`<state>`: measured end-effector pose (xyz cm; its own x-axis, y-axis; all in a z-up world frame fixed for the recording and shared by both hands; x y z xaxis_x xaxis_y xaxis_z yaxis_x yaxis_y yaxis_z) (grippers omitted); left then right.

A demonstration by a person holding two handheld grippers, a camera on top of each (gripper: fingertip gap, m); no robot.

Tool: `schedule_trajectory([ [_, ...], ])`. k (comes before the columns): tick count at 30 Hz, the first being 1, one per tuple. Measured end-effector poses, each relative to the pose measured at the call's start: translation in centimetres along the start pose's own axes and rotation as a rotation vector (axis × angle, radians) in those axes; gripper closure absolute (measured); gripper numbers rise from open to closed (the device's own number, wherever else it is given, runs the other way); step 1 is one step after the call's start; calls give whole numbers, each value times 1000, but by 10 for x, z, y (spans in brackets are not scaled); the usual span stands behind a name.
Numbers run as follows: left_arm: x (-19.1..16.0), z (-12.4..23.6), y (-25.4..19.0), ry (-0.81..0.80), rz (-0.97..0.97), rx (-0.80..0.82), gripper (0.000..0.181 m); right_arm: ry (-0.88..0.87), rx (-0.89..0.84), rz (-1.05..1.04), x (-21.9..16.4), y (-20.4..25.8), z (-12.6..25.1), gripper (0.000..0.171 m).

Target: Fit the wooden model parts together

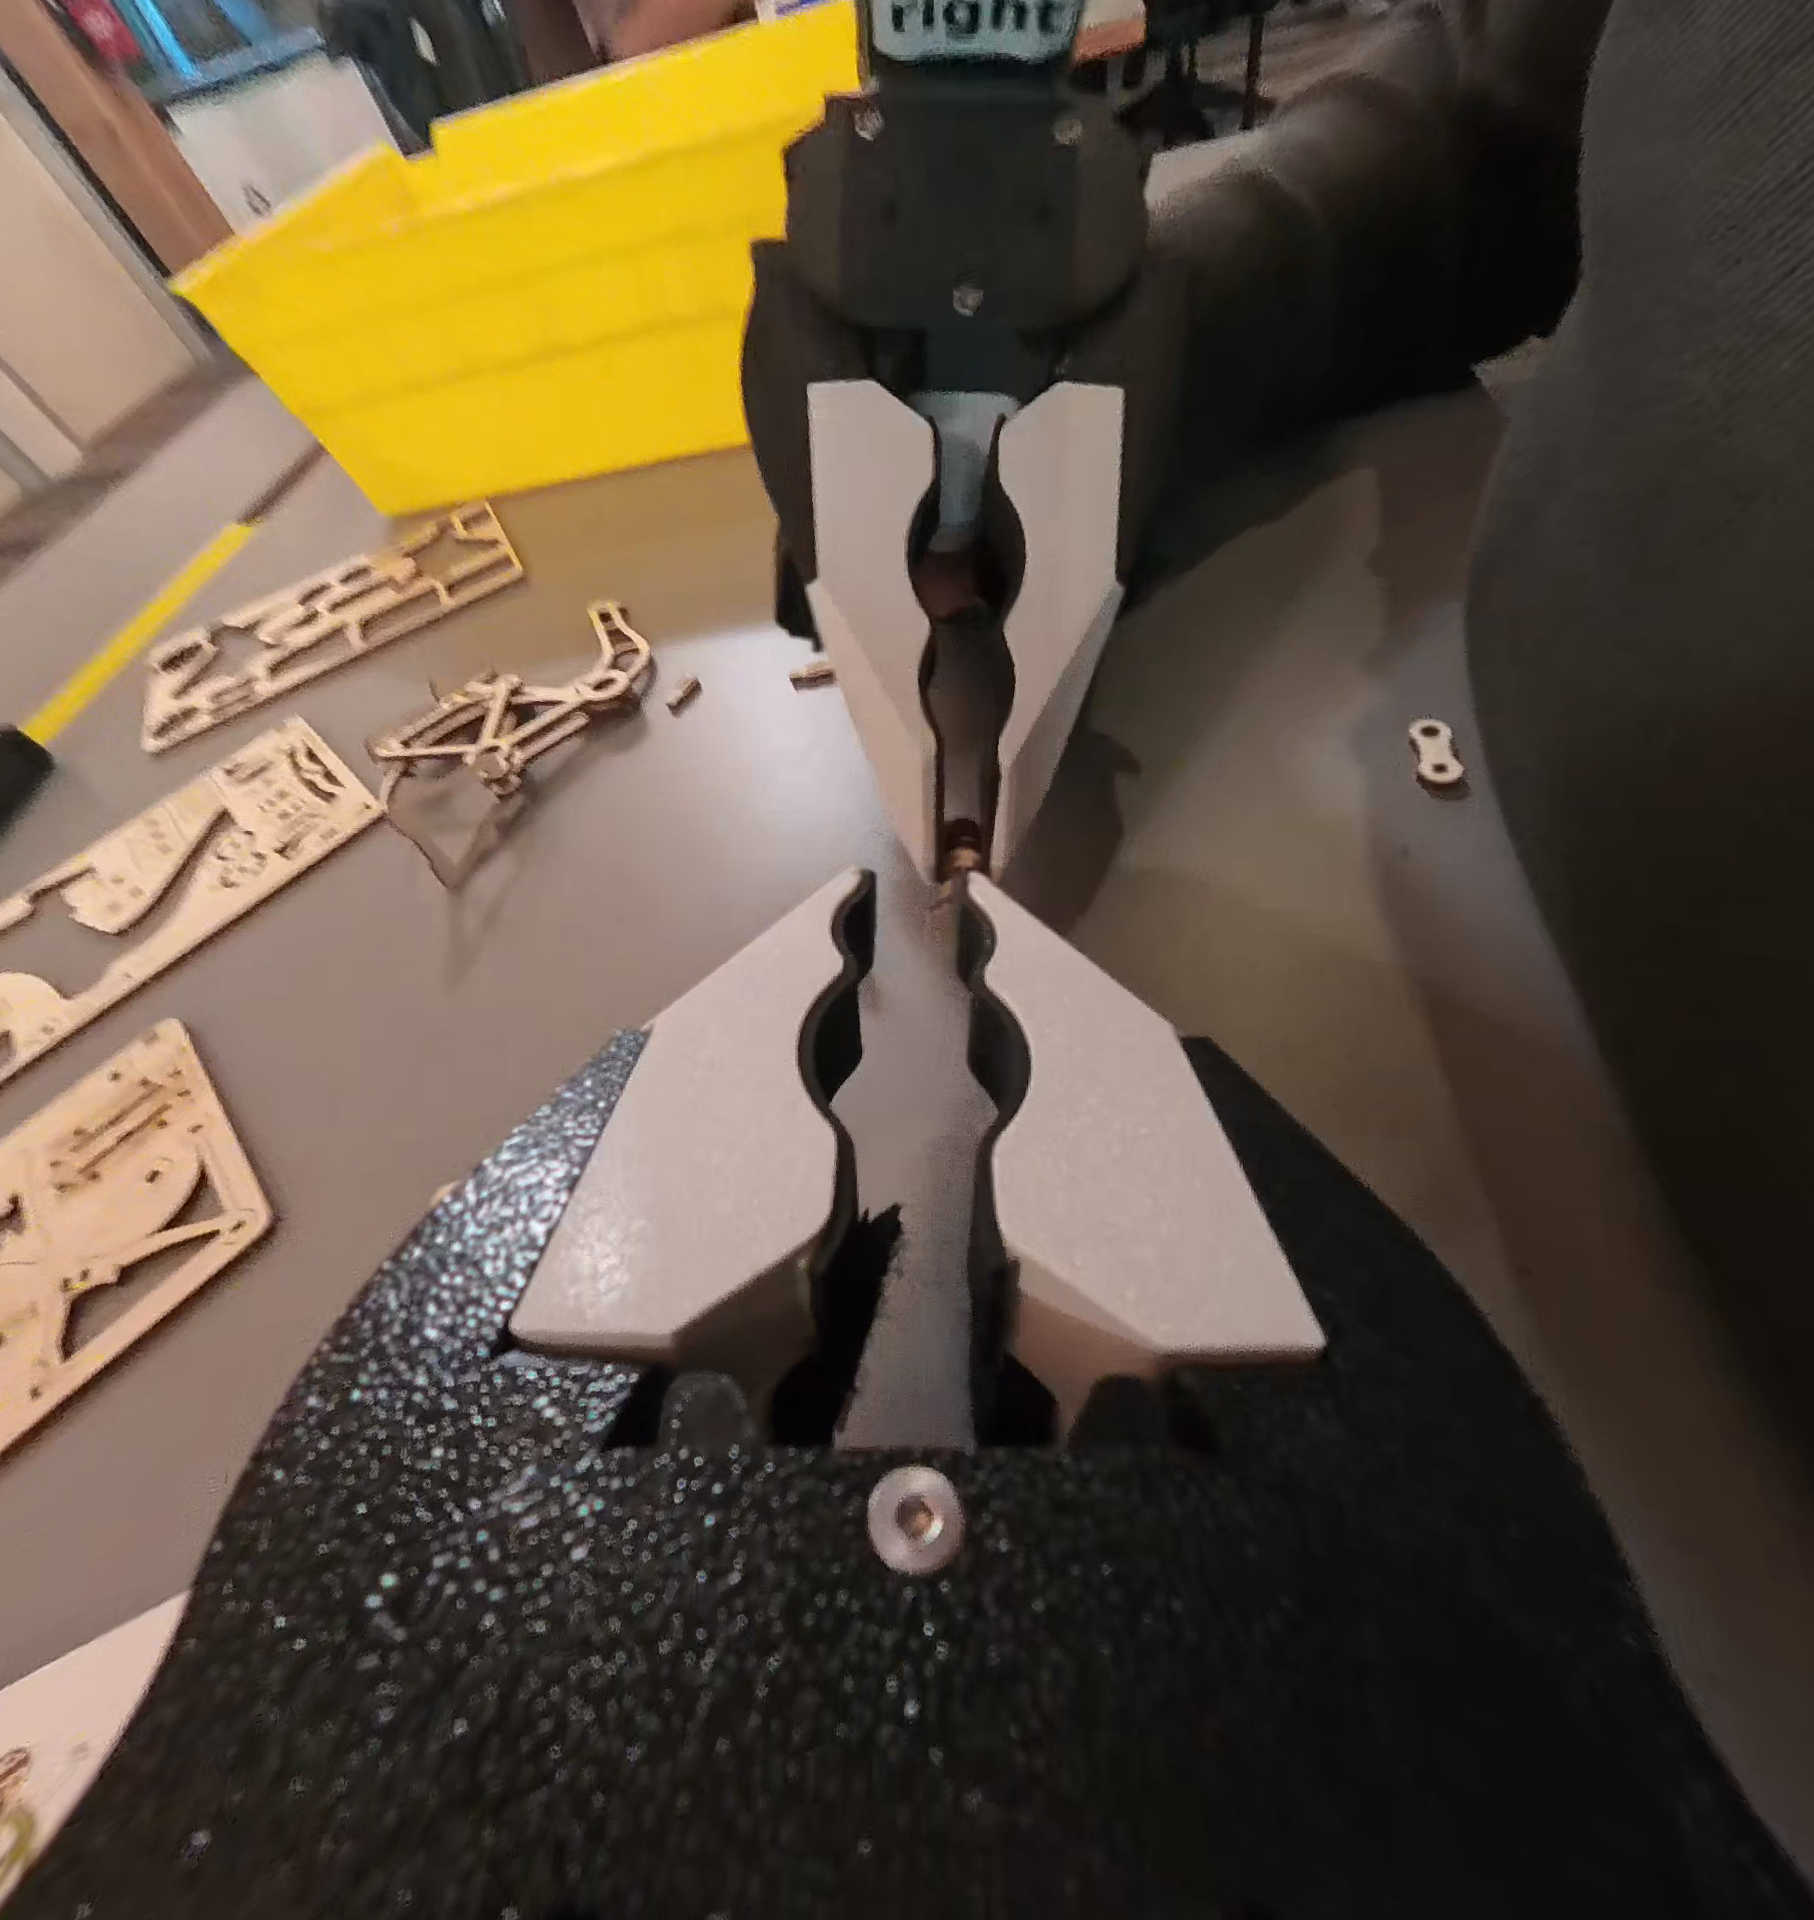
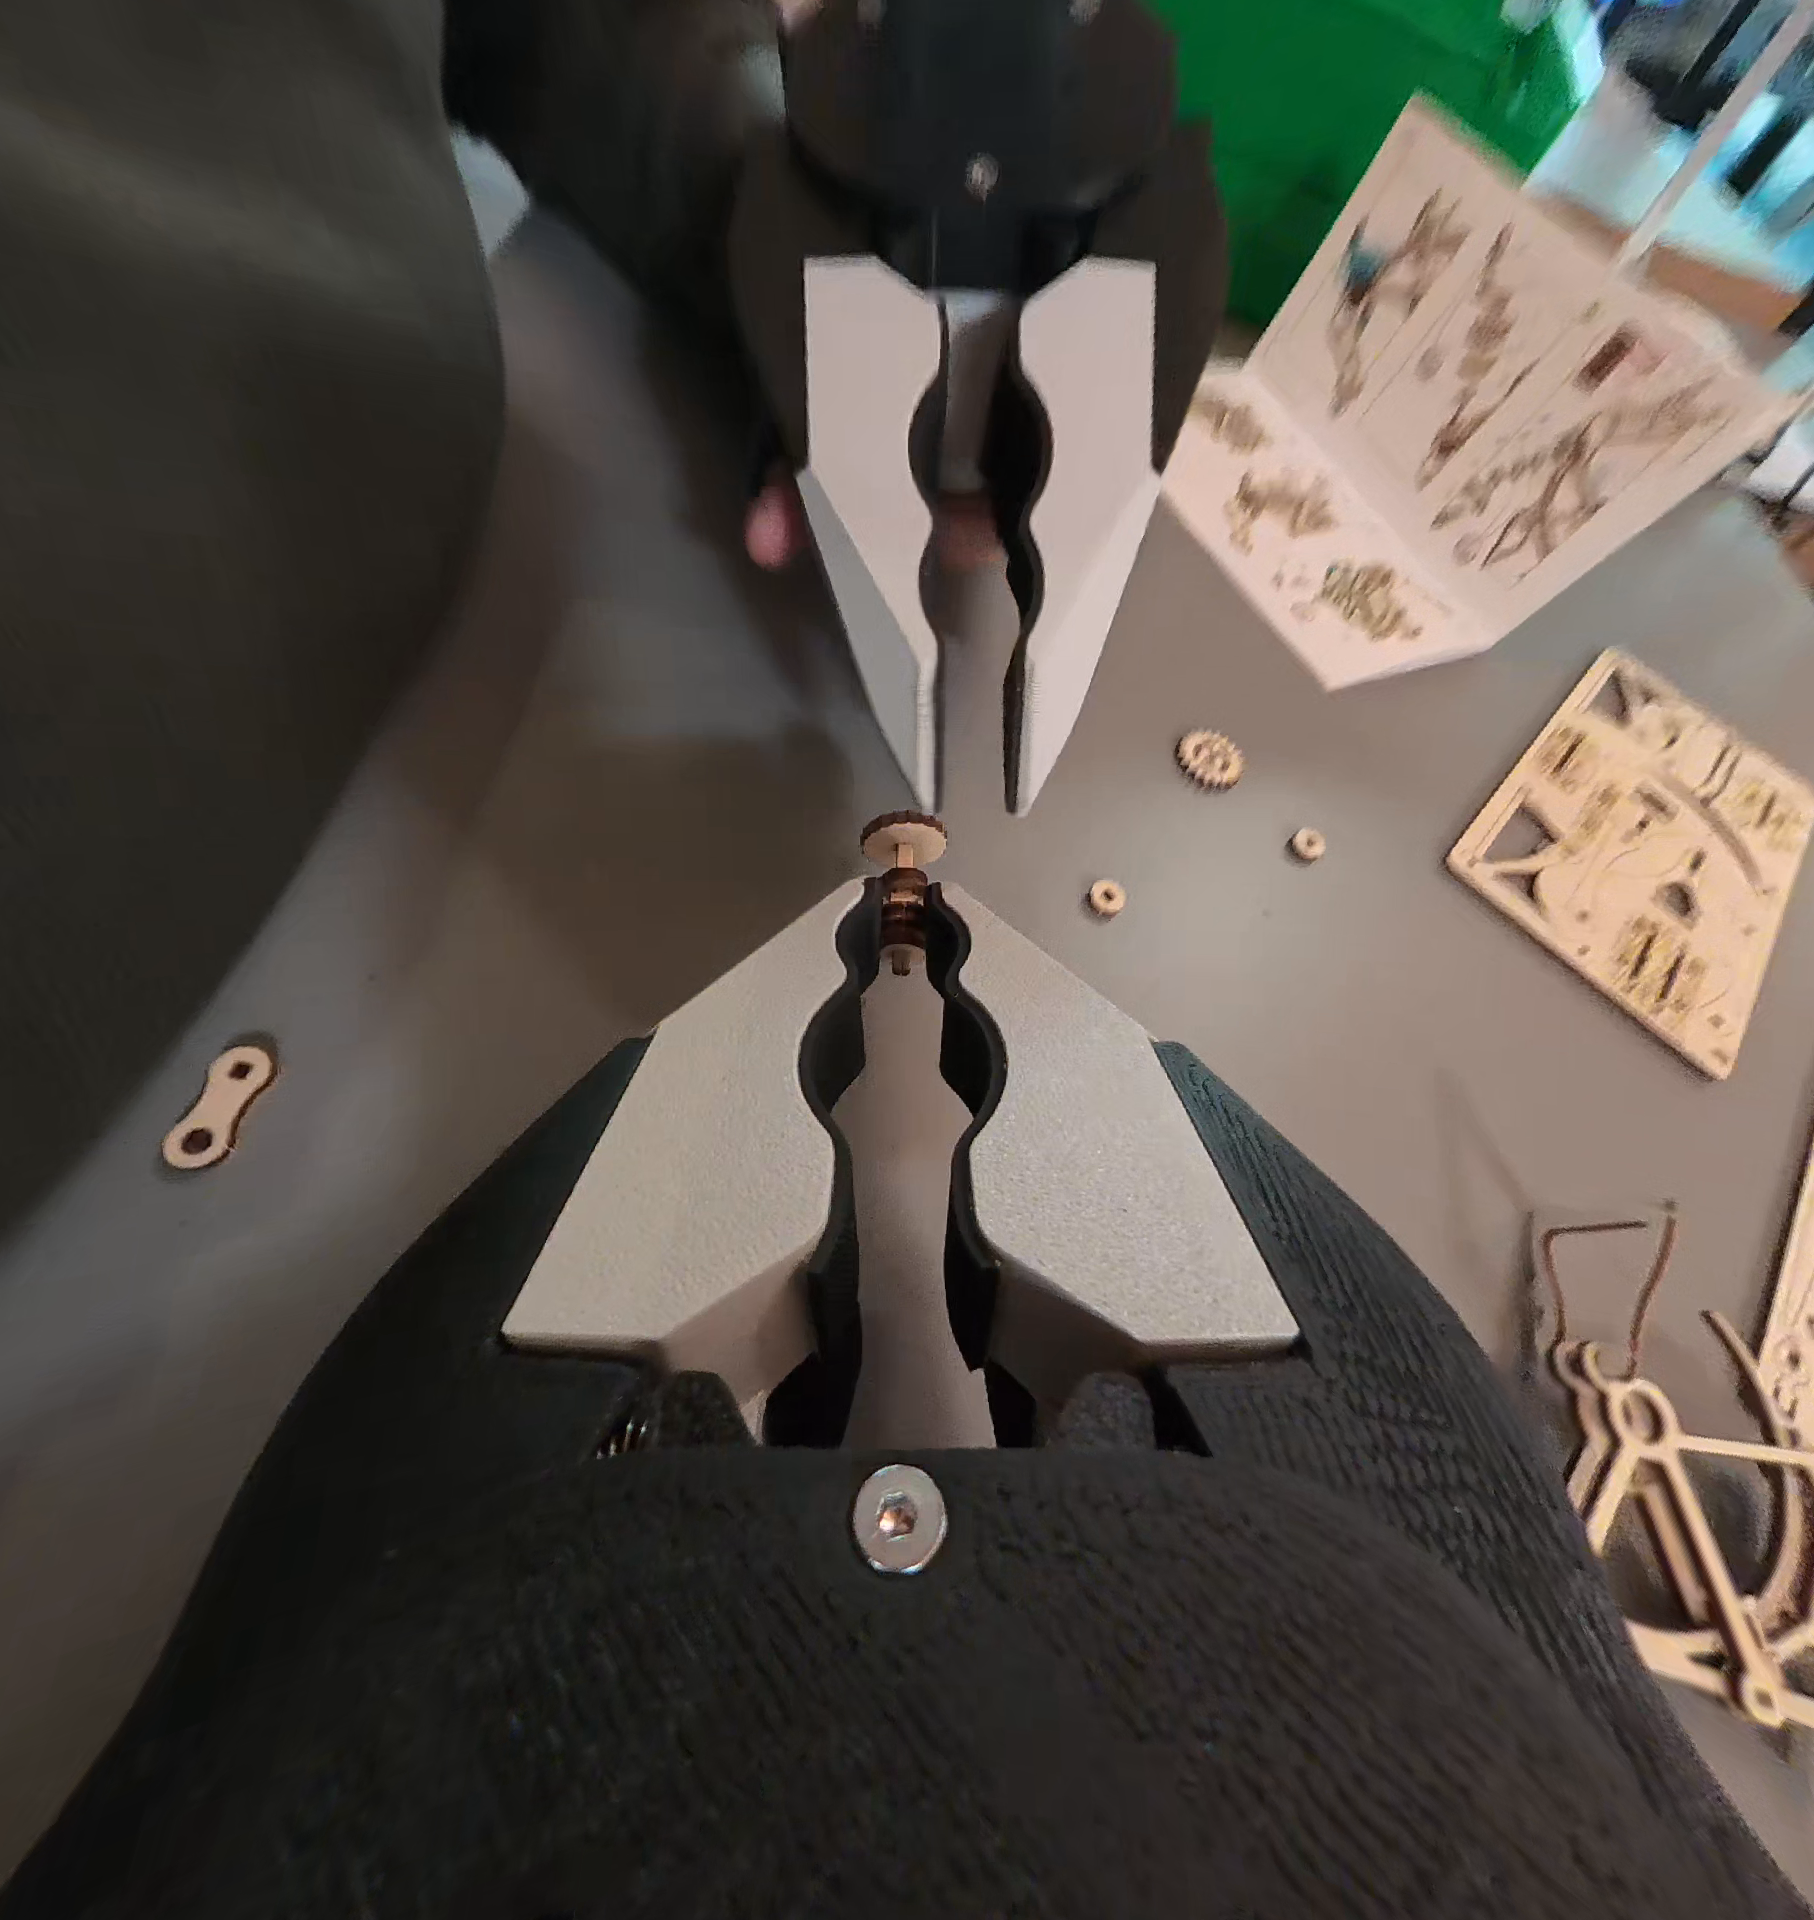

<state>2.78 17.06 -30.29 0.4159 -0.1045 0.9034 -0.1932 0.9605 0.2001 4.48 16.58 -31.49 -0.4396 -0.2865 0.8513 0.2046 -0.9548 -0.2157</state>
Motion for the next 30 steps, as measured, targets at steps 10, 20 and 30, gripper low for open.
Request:
schedule_trajectory([
  [10,-26,-14,-12,215,60,-80,166,146,57,-94,-19,3,-9,165],
  [20,-28,-15,-14,235,78,-119,167,162,97,-126,-21,6,-9,165],
  [30,-28,-17,-15,242,92,-142,167,166,103,-136,-20,6,-10,166],
])
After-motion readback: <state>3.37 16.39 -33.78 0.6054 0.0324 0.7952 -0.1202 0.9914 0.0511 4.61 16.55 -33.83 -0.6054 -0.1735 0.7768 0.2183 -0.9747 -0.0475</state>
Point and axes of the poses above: each gripper's, where its closed fingertips meet, z back along the fingers, x out of its top, y = z × x across the jaws, the point moved 1 cm from there along z, back along the fingers
